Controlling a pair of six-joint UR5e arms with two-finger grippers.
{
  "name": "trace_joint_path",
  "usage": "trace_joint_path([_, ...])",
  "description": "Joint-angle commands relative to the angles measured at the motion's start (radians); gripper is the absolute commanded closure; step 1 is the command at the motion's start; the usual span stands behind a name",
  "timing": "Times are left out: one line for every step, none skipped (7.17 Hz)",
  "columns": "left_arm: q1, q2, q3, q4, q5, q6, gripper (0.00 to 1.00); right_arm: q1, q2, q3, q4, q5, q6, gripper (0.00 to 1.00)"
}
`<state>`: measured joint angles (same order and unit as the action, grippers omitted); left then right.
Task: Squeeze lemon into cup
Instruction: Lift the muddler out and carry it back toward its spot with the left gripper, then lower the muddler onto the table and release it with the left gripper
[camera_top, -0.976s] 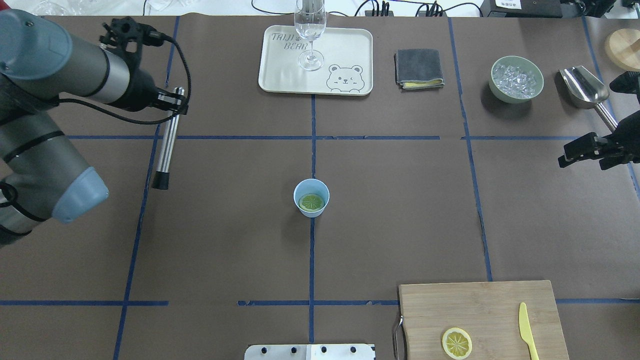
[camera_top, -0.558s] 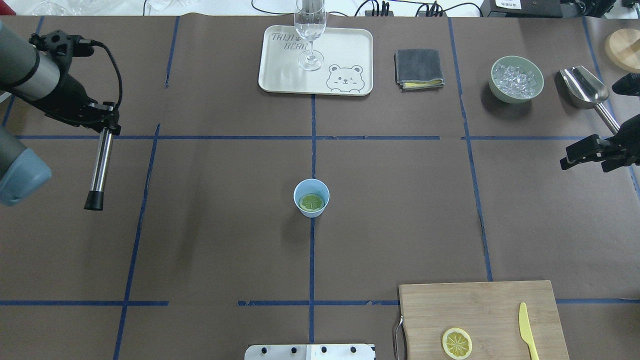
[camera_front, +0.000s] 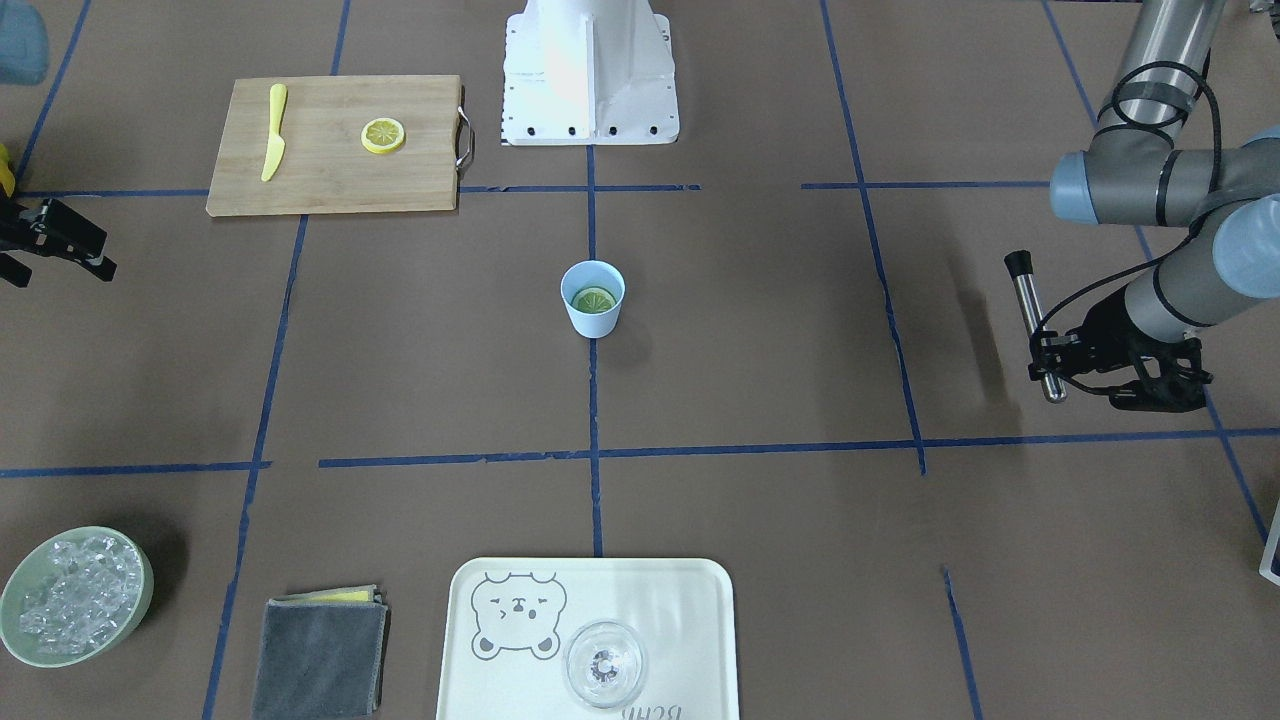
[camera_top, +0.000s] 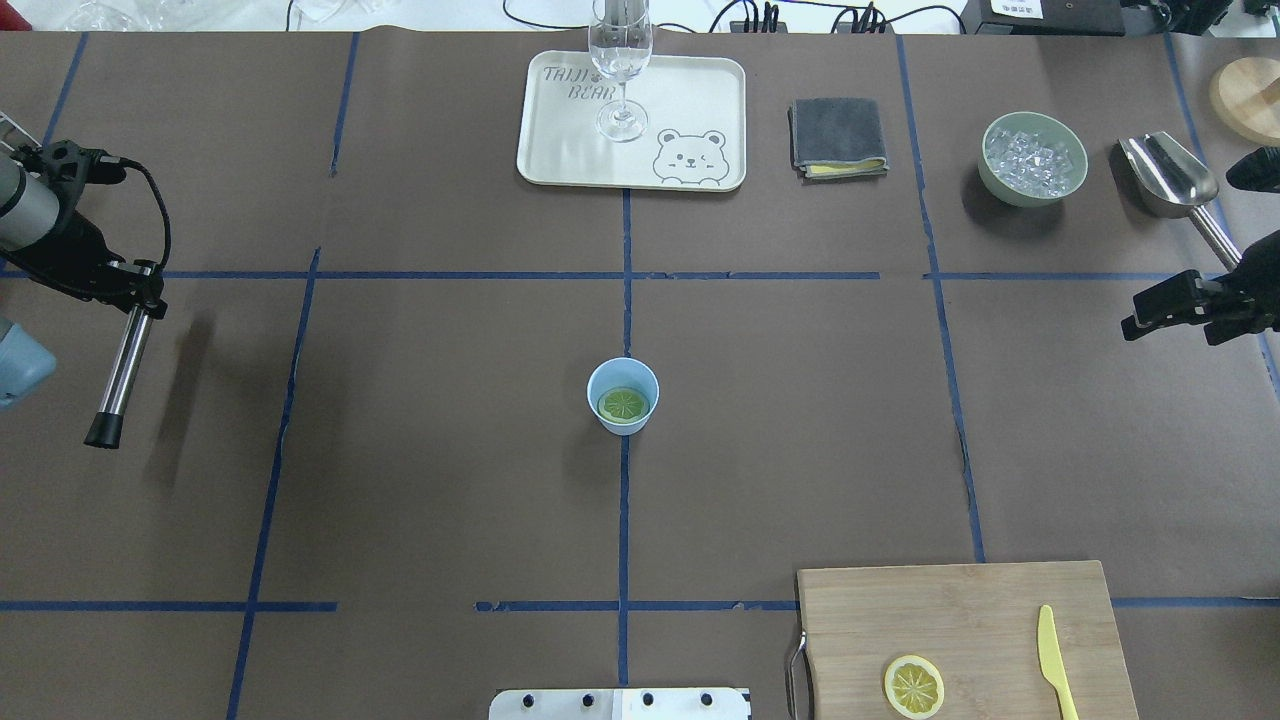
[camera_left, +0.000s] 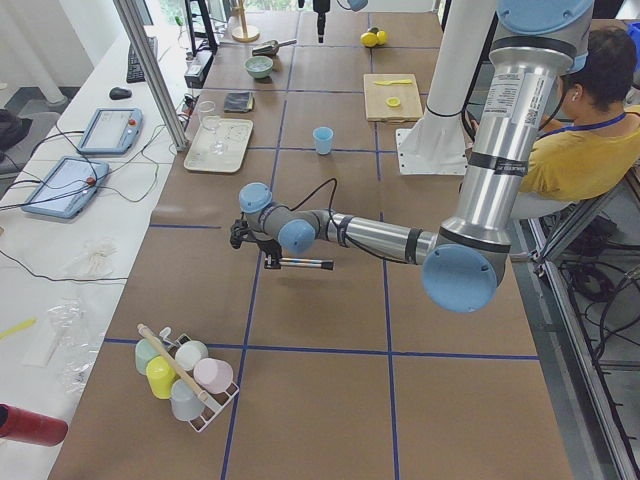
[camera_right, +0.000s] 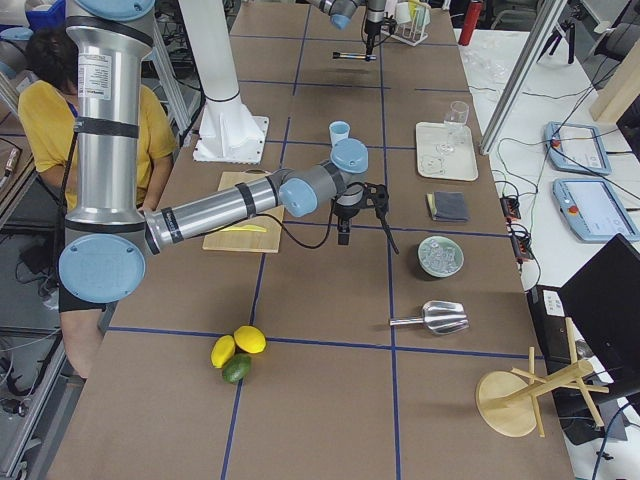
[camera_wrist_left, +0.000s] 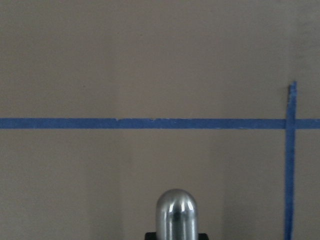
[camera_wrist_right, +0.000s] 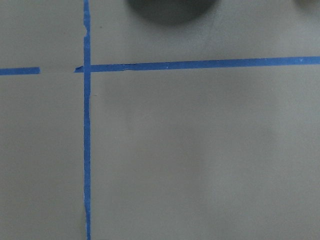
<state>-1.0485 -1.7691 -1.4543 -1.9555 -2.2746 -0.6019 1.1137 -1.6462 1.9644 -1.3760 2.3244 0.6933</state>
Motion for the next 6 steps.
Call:
trace_joint_path([0.004,0.007,0.020,-0.019,0.046,-0.045,1.00,0.000,-0.001,0.005,0.000,0.001,0.000,0.00])
trace_joint_path([0.014,-0.003,0.026,-0.022,0.046,-0.091,1.00,0.000,-0.001,0.005,0.000,0.000,0.000,0.00])
trace_joint_path([0.039,-0.004,0.028,-0.017,0.047,-0.096,1.00,0.000,-0.001,0.005,0.000,0.001,0.000,0.00])
trace_joint_path([0.050,-0.006,0.026,-0.016,0.049,-0.093,1.00,0.000,-0.001,0.005,0.000,0.001,0.000,0.00])
trace_joint_path([0.064,-0.003,0.019,-0.016,0.052,-0.084,1.00,0.000,-0.006,0.005,0.000,0.001,0.000,0.00])
trace_joint_path([0.064,0.005,0.009,-0.017,0.052,-0.082,1.00,0.000,-0.006,0.005,0.000,0.001,0.000,0.00])
